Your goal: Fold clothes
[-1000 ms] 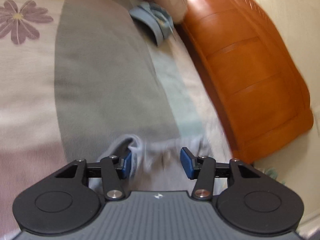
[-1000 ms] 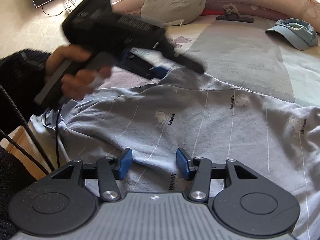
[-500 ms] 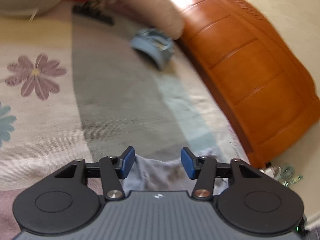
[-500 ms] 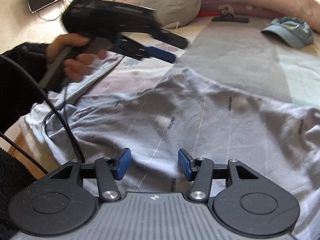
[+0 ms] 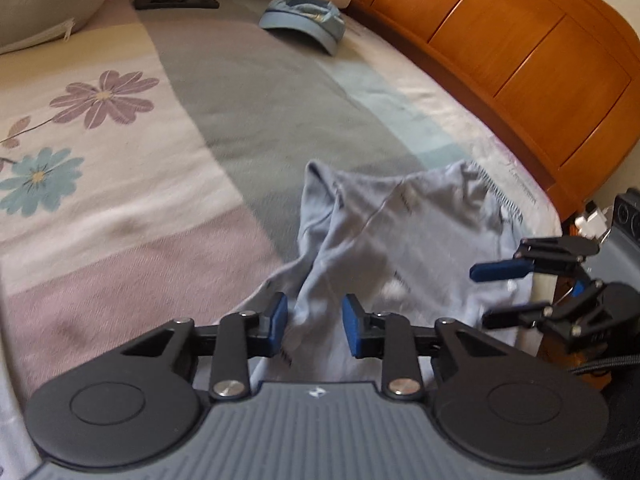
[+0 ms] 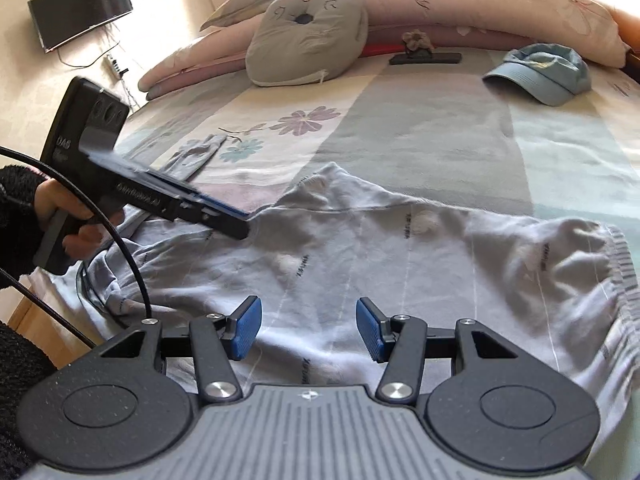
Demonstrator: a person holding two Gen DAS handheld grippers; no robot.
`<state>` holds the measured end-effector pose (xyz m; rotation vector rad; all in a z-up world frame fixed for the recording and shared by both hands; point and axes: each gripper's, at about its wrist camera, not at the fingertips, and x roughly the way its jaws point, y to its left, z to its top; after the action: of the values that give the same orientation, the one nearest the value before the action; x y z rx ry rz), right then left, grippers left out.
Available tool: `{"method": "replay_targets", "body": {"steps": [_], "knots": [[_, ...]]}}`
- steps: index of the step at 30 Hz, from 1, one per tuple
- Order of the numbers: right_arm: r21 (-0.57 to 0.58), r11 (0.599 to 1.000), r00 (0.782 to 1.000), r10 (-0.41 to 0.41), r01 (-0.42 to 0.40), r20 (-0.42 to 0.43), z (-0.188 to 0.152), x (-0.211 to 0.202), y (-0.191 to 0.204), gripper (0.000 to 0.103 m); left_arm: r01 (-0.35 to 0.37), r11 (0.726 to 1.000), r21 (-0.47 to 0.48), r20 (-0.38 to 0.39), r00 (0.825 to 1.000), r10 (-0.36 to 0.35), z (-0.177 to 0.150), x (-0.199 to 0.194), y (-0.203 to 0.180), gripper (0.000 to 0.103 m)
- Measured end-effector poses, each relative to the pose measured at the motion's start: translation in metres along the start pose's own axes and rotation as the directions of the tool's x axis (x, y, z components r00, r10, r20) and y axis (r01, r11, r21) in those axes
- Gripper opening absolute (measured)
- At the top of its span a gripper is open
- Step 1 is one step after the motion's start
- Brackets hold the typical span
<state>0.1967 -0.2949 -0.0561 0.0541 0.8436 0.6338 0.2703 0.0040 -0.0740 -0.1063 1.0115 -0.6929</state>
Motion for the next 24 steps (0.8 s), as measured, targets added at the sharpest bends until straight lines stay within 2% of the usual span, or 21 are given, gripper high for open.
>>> {"method": "replay_targets", "body": {"steps": [2, 3, 4, 6, 9, 11, 15, 18, 22, 24], "knots": [[0.007, 1.0, 1.0, -0.003, 0.003, -0.004, -0.002, 0.001, -0.001, 0.058, -0.02, 1.0, -0.007, -0.001, 1.0, 0.02, -0.003, -0.001, 0.001, 0.021], [0.01, 1.0, 1.0, -0.004, 0.004, -0.006, -0.003, 0.001, -0.002, 0.058, -0.033, 0.999, -0.01, -0.002, 0.999, 0.033, -0.004, -0.001, 0.001, 0.011], [0.013, 1.0, 1.0, -0.003, 0.003, -0.006, -0.003, 0.002, -0.002, 0.058, -0.049, 0.999, -0.009, -0.005, 0.999, 0.049, -0.005, -0.001, 0.0, 0.006], [0.018, 1.0, 1.0, -0.001, 0.001, -0.005, -0.003, 0.003, -0.003, 0.058, -0.078, 0.997, 0.026, 0.0, 0.997, 0.078, -0.005, -0.001, -0.008, 0.002], [0.01, 1.0, 1.0, -0.003, 0.003, -0.001, -0.001, 0.004, -0.001, 0.058, -0.123, 0.991, 0.059, 0.048, 0.992, 0.12, -0.001, -0.008, -0.015, 0.002], [0.008, 1.0, 1.0, -0.001, 0.001, 0.008, 0.0, 0.003, 0.001, 0.058, -0.133, 0.991, 0.028, 0.087, 0.988, 0.13, 0.004, -0.015, -0.008, 0.002], [0.01, 1.0, 1.0, 0.005, -0.005, 0.001, -0.001, 0.006, 0.003, 0.058, -0.133, 0.991, -0.016, 0.05, 0.99, 0.133, 0.005, -0.009, 0.001, 0.004], [-0.006, 1.0, 1.0, 0.001, -0.001, -0.013, -0.002, 0.006, 0.006, 0.058, -0.142, 0.989, -0.038, 0.073, 0.987, 0.144, 0.002, -0.017, -0.002, 0.008], [-0.041, 0.999, 1.0, -0.013, 0.012, -0.027, -0.005, 0.0, 0.01, 0.058, -0.121, 0.991, -0.057, 0.162, 0.978, 0.129, 0.0, -0.049, -0.012, 0.007], [-0.044, 0.999, 0.999, -0.03, 0.029, -0.034, -0.008, -0.004, 0.008, 0.058, -0.078, 0.996, -0.042, 0.17, 0.982, 0.084, -0.003, -0.057, -0.019, 0.008]]}}
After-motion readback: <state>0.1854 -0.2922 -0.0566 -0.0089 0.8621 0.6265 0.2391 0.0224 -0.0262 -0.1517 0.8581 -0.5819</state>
